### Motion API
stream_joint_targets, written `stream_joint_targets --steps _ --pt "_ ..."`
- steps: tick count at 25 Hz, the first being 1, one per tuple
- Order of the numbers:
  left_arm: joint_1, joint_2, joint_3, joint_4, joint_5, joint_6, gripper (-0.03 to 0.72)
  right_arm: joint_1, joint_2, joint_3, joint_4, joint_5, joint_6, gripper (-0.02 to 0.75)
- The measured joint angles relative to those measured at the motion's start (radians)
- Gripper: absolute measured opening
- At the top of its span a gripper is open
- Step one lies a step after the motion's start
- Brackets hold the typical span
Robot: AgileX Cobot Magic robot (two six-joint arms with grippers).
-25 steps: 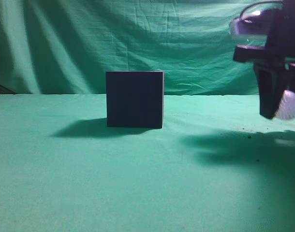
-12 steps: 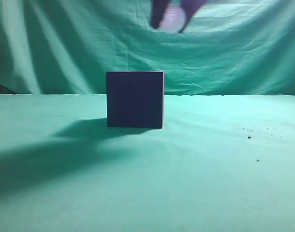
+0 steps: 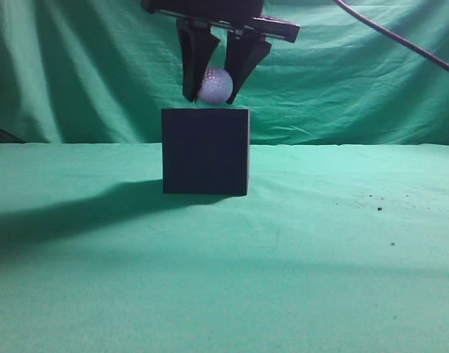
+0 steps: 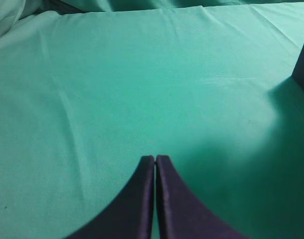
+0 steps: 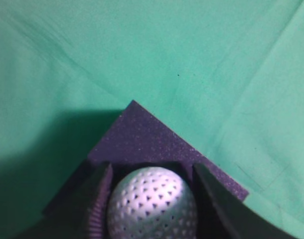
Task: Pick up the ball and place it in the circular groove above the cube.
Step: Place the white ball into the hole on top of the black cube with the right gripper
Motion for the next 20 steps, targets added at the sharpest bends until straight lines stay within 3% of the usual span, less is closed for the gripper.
stream_joint_targets --steps 5,11,15,17,20 --pt "0.000 0.000 0.000 0.000 0.000 0.000 0.000 0.000 0.012 -0.007 0.000 0.009 0.000 0.315" --pt "0.000 0.000 0.000 0.000 0.000 0.000 0.000 0.000 0.012 -0.020 0.012 0.029 0.000 0.550" --pt "0.000 0.000 0.000 0.000 0.000 0.000 0.000 0.000 0.014 -0.115 0.024 0.138 0.000 0.540" --pt "0.000 0.000 0.000 0.000 0.000 0.000 0.000 0.000 0.014 -0.189 0.025 0.223 0.000 0.416" --pt "0.000 0.000 0.000 0.000 0.000 0.000 0.000 0.000 0.012 -0.273 0.025 0.318 0.000 0.157"
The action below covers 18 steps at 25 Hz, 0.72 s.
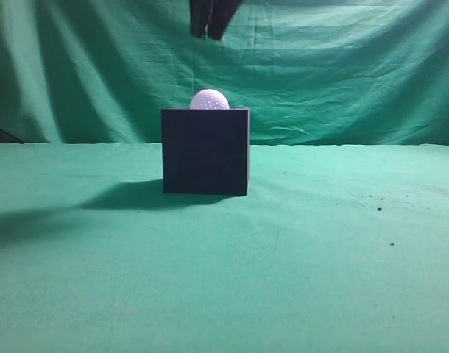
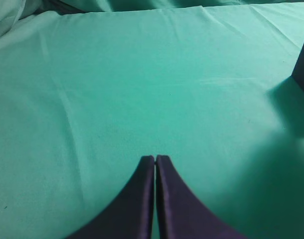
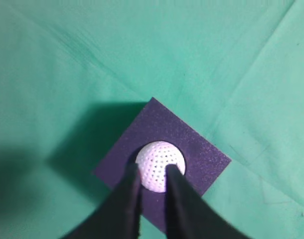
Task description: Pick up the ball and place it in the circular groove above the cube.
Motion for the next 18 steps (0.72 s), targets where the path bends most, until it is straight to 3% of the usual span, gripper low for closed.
stream_joint_targets --steps 3,10,18 --pt "0.000 0.000 0.000 0.000 0.000 0.000 0.000 0.001 -0.029 -0.019 0.002 0.022 0.007 0.000" --pt "0.000 0.000 0.000 0.000 0.000 0.000 0.000 0.001 -0.212 0.005 0.003 0.032 0.057 0.000" --pt "0.000 0.000 0.000 0.000 0.000 0.000 0.000 0.001 -0.567 0.326 -0.053 0.036 0.070 0.000"
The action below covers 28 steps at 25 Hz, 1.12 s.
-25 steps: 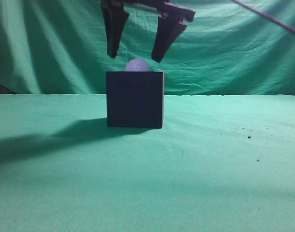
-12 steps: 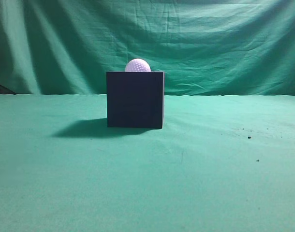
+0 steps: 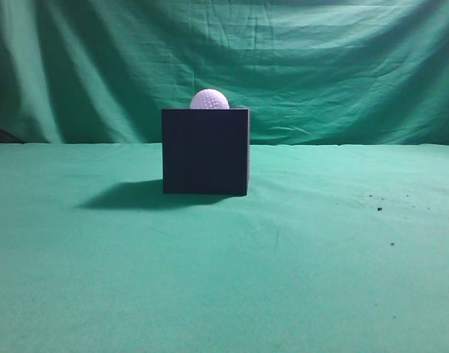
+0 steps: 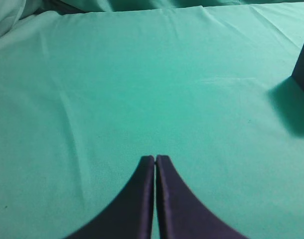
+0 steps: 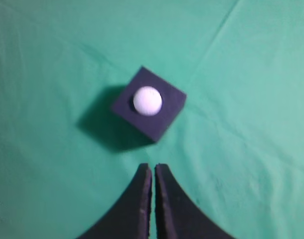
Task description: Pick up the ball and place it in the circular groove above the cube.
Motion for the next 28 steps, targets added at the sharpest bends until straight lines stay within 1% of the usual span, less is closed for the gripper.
stream_joint_targets --steps 4,10,13,16,18,20,23,26,28 --pt "0.000 0.000 0.000 0.000 0.000 0.000 0.000 0.000 -0.209 0.212 -0.003 -0.058 0.001 0.000" --pt "0.000 0.000 0.000 0.000 0.000 0.000 0.000 0.000 -0.513 0.539 -0.003 -0.225 0.001 0.000" --pt "0.000 0.000 0.000 0.000 0.000 0.000 0.000 0.000 -0.653 0.664 -0.001 -0.270 0.001 0.000" --pt "0.000 0.000 0.000 0.000 0.000 0.000 0.000 0.000 -0.772 0.745 0.005 -0.242 0.002 0.000" --pt "0.000 0.000 0.000 0.000 0.000 0.000 0.000 0.000 -0.832 0.773 0.009 -0.196 0.003 0.000" --pt "0.000 0.000 0.000 0.000 0.000 0.000 0.000 0.000 -0.873 0.796 0.011 -0.182 -0.010 0.000" --pt "0.000 0.000 0.000 0.000 0.000 0.000 0.000 0.000 -0.939 0.861 0.006 -0.255 -0.038 0.000" --pt "0.000 0.000 0.000 0.000 0.000 0.000 0.000 0.000 -1.019 0.953 -0.018 -0.380 -0.048 0.000" --pt "0.000 0.000 0.000 0.000 0.000 0.000 0.000 -0.022 -1.079 1.029 -0.028 -0.469 -0.053 0.000"
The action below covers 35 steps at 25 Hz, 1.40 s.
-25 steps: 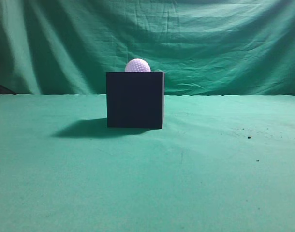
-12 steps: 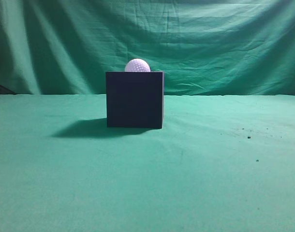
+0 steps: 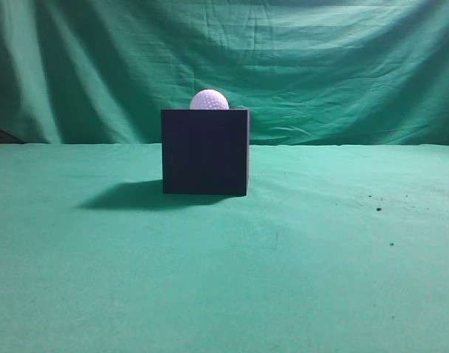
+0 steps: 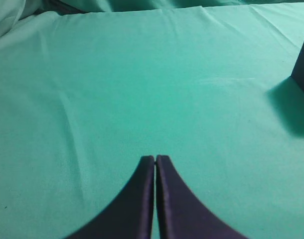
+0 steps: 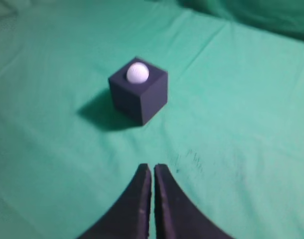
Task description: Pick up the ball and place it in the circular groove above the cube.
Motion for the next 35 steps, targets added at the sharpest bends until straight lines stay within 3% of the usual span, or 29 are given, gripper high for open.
stream_joint_targets --steps 9,14,21,35 --pt "0.000 0.000 0.000 0.000 0.000 0.000 0.000 -0.348 -0.307 0.387 -0.016 -0.358 -0.002 0.000" --pt "0.000 0.000 0.000 0.000 0.000 0.000 0.000 -0.463 -0.384 0.564 -0.003 -0.459 -0.002 0.000" --pt "0.000 0.000 0.000 0.000 0.000 0.000 0.000 -0.555 -0.385 0.630 0.037 -0.456 -0.002 0.000" --pt "0.000 0.000 0.000 0.000 0.000 0.000 0.000 -0.575 -0.385 0.630 0.045 -0.413 -0.003 0.000"
